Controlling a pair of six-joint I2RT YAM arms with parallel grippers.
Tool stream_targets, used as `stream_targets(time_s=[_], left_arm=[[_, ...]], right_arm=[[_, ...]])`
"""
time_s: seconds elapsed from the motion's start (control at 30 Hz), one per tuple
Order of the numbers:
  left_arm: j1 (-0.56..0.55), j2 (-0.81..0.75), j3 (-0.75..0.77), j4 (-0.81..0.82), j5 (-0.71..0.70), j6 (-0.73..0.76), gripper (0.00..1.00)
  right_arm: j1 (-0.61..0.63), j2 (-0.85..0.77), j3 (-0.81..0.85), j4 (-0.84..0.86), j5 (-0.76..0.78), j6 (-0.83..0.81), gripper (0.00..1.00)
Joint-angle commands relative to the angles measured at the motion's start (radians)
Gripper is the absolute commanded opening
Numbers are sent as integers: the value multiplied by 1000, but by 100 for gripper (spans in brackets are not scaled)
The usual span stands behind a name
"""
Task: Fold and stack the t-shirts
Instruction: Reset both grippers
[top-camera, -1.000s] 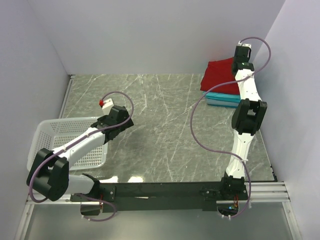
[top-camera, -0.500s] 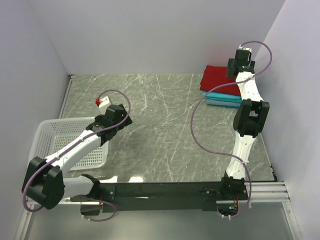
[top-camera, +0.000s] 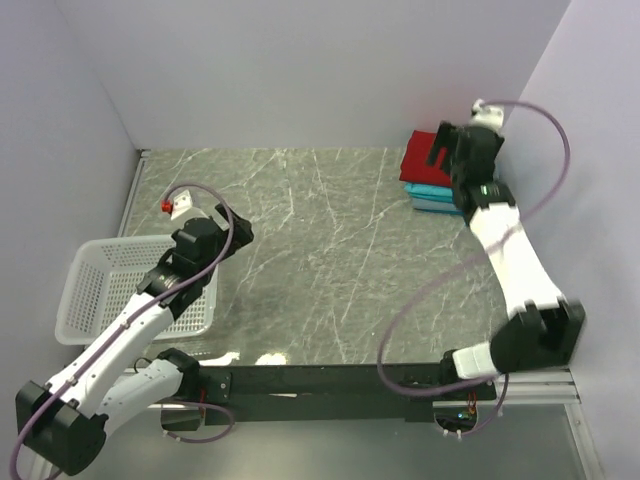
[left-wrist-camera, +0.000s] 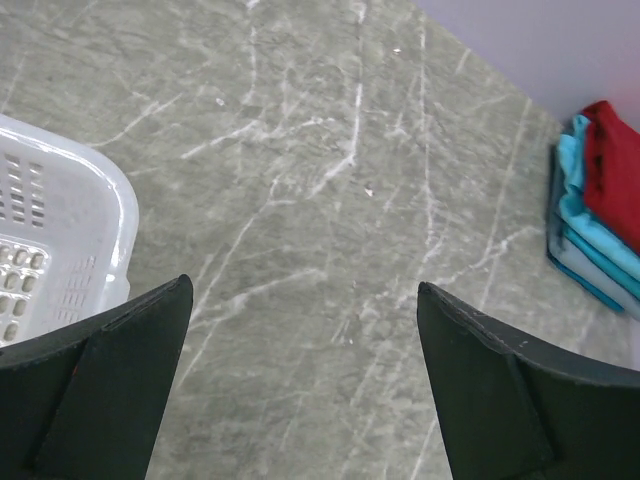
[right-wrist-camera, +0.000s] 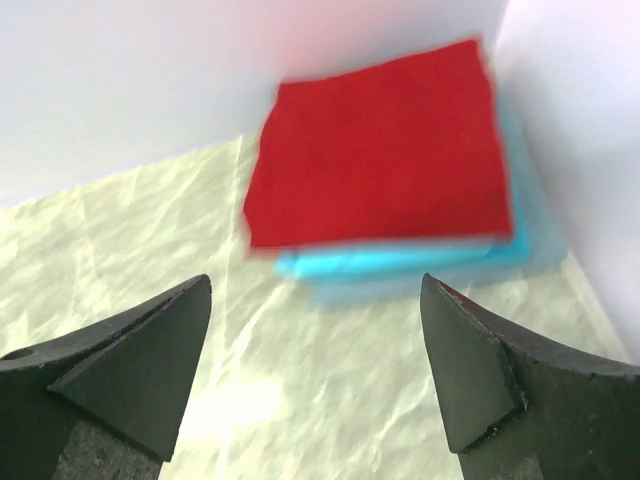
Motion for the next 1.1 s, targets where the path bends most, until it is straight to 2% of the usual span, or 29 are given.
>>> stream_targets(time_s=[0.0,0.17,0.27,0.43,0.63,1.07], left_arm=[[3,-59,-38,39,47,-4,99],[3,-160,-97,68,70,-1,99],[3,-210,-131,108,87,10,99],[3,-275,-165,136,62,23,99],[3,-333,-216,183,62,23,100],[3,-339,-222,170,6,28,99]], right_arm=[[26,-258,-230,95,4,166,91],[38,-646,-652,187,-139,281,91],[38,-809,-840,242,-224,323,92],[38,-952,-1034,235,-220,349,92],[38,-1000,-1062,130,-102,369,93],[36,-1005,-1042,123,-64,373,94]])
